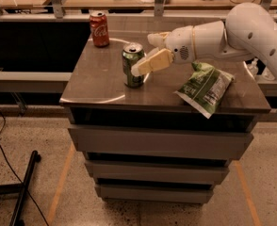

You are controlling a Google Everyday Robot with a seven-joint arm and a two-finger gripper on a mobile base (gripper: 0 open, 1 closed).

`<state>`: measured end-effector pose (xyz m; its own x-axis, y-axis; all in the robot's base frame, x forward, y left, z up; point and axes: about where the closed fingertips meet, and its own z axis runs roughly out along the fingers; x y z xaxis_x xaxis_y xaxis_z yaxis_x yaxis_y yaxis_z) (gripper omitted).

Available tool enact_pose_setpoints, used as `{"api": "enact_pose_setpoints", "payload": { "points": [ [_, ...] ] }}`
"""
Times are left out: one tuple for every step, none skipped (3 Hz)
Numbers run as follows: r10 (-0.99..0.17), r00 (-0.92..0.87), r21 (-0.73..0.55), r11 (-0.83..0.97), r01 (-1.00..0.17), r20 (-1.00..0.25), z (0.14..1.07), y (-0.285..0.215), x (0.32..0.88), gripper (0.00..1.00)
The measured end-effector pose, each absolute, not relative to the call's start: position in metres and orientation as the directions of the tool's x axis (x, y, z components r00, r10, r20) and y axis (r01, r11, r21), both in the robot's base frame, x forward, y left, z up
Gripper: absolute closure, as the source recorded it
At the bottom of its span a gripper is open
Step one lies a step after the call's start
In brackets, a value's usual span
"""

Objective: Knock green can over

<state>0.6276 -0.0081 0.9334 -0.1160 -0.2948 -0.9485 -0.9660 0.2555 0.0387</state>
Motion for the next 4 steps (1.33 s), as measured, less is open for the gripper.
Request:
{"api": "enact_pose_setpoints", "payload": {
  "points": [
    [-0.209,-0.108,0.049,0.268,-0.962,-0.972,0.927,0.001,0.631,0.00],
    [-0.165,-0.096,0.045,0.287,-0.957,-0.982,0.923,0.003,0.632,0.00],
    [-0.133,-0.078,0.034,0.307,-0.951,-0.988,0.919,0.004,0.632,0.26],
    [-0.115,-0.070,0.030,0.316,-0.948,-0.991,0.915,0.007,0.635,0.49]
  ]
}}
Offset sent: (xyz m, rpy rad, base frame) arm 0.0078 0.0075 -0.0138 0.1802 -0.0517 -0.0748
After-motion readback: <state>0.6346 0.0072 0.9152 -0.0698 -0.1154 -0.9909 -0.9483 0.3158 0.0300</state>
